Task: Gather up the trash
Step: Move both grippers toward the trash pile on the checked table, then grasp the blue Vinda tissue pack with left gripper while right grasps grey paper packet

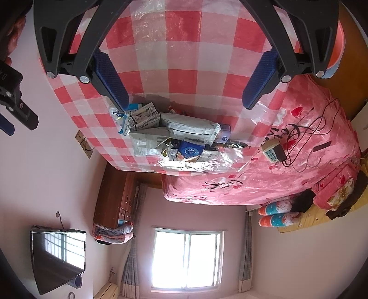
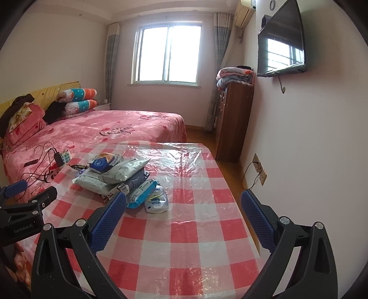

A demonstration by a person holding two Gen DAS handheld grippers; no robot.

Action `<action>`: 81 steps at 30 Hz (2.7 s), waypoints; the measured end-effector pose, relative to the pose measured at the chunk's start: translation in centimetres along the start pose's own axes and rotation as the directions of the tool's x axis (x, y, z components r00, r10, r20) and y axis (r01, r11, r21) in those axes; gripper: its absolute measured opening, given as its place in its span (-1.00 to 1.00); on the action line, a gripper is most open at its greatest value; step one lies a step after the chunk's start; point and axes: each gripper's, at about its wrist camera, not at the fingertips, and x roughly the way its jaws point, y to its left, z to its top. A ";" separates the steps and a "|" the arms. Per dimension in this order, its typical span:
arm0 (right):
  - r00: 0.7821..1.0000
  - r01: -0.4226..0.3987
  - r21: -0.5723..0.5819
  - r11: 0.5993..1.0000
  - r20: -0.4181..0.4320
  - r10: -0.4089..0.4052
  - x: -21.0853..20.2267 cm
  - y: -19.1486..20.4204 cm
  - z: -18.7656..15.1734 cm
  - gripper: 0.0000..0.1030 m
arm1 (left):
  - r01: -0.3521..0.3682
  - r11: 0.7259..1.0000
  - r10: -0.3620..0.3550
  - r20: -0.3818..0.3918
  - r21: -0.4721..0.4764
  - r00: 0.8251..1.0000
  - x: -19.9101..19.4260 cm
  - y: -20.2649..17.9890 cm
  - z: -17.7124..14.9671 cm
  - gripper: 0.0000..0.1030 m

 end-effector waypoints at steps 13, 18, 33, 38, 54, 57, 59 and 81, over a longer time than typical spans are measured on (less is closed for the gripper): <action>1.000 0.014 -0.006 1.000 0.000 -0.014 -0.6 0.0 -0.1 0.90 | 0.007 1.000 -0.007 0.019 0.007 1.000 -0.9 -0.2 -0.1 0.93; 1.000 0.027 -0.006 1.000 -0.005 -0.027 -0.5 0.1 -0.3 0.90 | 0.007 1.000 -0.007 0.020 0.008 1.000 -0.9 -0.2 -0.1 0.93; 0.998 0.048 -0.022 0.999 -0.041 -0.049 1.4 0.1 -1.4 0.90 | 0.010 1.000 -0.010 -0.009 -0.002 1.000 0.3 -0.1 -0.8 0.93; 0.996 -0.012 -0.011 1.000 -0.091 0.011 3.5 -0.5 -2.3 0.90 | 0.001 1.000 -0.001 -0.031 0.012 1.000 2.0 0.1 -1.2 0.93; 0.871 -0.352 0.311 0.883 -0.235 0.430 13.5 -2.9 -3.0 0.90 | 0.104 0.983 -0.124 -0.136 -0.150 0.983 10.5 6.4 3.8 0.93; 0.836 -0.403 0.358 0.842 -0.230 0.498 15.0 -2.9 -2.2 0.90 | 0.120 0.969 -0.156 -0.164 -0.214 0.974 13.2 7.5 5.5 0.93; 0.822 -0.430 0.366 0.825 -0.219 0.526 15.7 -2.6 -1.3 0.88 | 0.138 0.956 -0.187 -0.179 -0.259 0.966 15.0 8.0 6.5 0.93; 0.722 -0.516 0.350 0.782 -0.313 0.617 26.1 5.5 4.6 0.40 | 0.216 0.976 -0.209 -0.301 -0.012 0.930 26.5 3.7 7.5 0.25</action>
